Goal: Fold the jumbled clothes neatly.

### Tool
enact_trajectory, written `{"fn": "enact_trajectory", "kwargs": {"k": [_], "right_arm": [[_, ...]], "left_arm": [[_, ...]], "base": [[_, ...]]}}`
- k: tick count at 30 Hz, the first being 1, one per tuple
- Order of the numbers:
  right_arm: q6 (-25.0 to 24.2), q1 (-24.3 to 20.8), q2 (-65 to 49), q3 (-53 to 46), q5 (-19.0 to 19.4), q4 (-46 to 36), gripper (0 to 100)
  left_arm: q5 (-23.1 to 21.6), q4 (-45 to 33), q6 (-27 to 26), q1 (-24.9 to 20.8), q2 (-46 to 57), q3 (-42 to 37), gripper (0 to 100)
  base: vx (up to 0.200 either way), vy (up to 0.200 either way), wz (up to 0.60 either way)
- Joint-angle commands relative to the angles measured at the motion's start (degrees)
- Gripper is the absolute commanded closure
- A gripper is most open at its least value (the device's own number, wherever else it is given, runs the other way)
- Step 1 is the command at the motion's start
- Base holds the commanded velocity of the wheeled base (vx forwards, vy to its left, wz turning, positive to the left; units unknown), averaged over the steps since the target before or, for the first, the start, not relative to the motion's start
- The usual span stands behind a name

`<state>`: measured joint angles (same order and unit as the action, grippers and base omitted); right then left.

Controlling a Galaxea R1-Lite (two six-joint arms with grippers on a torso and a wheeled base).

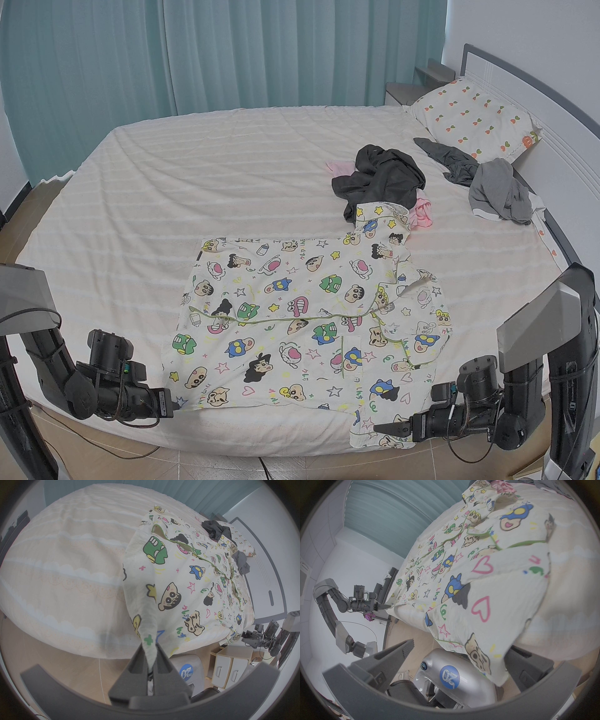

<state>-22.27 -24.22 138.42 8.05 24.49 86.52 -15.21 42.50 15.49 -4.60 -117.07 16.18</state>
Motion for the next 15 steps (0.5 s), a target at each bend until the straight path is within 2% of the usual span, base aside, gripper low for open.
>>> {"fn": "enact_trajectory", "kwargs": {"k": [1, 2, 6, 12, 15], "right_arm": [[-0.1, -2.4, 0.0, 5.8, -3.7, -4.6, 0], [-0.1, -2.6, 0.0, 6.6, -5.2, -6.1, 100], [-0.1, -3.0, -0.4, 8.0, -7.8, -9.1, 100], [-0.4, -3.4, -0.5, 6.1, -8.9, -8.1, 100], [-2.1, -3.4, -0.9, 3.5, -8.8, -5.9, 100]], "left_arm": [[-0.2, 0.1, 0.8, 0.1, -0.1, 0.0, 100], [-0.2, 0.1, 0.8, 0.1, -0.1, -0.2, 100], [-0.2, 0.1, 0.8, 0.1, -0.2, -0.5, 100], [0.0, 0.1, 0.2, 0.4, 0.1, -1.8, 100], [0.0, 0.1, 0.1, 1.0, 0.8, -2.1, 100]], "base": [[0.000, 0.000, 0.00], [0.000, 0.000, 0.00], [0.000, 0.000, 0.00], [0.000, 0.000, 0.00], [0.000, 0.000, 0.00]]}}
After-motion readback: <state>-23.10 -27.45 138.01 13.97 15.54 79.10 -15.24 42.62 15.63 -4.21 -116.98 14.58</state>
